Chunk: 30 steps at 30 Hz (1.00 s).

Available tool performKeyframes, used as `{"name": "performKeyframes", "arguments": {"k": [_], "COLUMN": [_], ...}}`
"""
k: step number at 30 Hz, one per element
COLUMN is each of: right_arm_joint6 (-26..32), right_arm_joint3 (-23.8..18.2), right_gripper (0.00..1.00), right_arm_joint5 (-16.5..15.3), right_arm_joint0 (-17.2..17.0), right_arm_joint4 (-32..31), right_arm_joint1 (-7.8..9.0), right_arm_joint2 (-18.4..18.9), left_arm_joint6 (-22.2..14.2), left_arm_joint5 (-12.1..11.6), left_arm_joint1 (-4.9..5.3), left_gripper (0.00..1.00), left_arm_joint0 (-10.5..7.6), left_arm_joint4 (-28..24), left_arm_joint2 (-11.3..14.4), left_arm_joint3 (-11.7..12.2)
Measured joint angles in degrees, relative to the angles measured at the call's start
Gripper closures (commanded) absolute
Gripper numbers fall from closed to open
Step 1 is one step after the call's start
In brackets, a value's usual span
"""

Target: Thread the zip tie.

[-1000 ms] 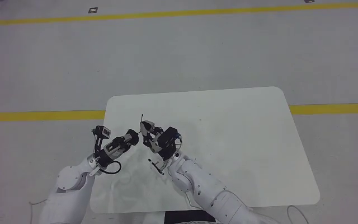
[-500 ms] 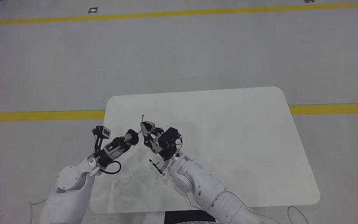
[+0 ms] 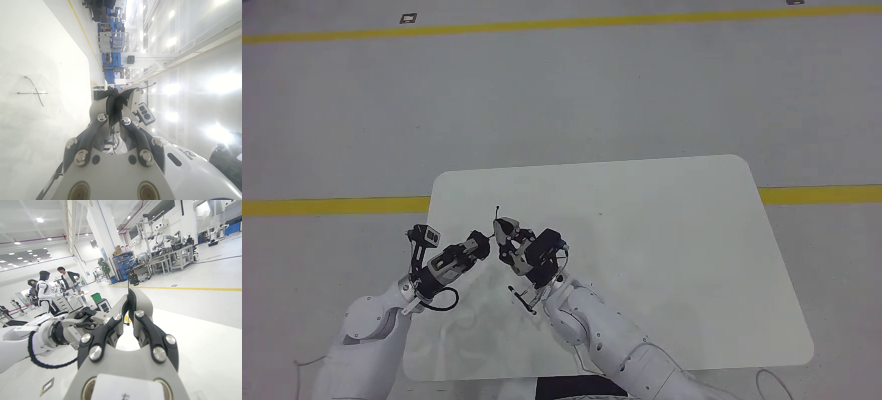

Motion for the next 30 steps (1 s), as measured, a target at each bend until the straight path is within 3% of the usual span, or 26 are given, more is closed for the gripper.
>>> {"name": "performKeyframes", "arguments": {"k": [30], "right_arm_joint6": [-0.3], "right_arm_joint3": [0.2], "right_gripper": [1.0], "right_arm_joint5": [0.2], "right_arm_joint0": [0.2], "right_arm_joint4": [0.1], "right_arm_joint1": [-0.24], "right_arm_joint2": [-0.3], "left_arm_joint6": [0.0], "left_arm_joint5": [0.0], "left_arm_joint1": [0.0], "left_gripper": [1.0], "left_arm_joint0": [0.0], "left_arm_joint4": [0.0], "left_arm_joint2": [0.0], "left_arm_joint3": [0.0]}}
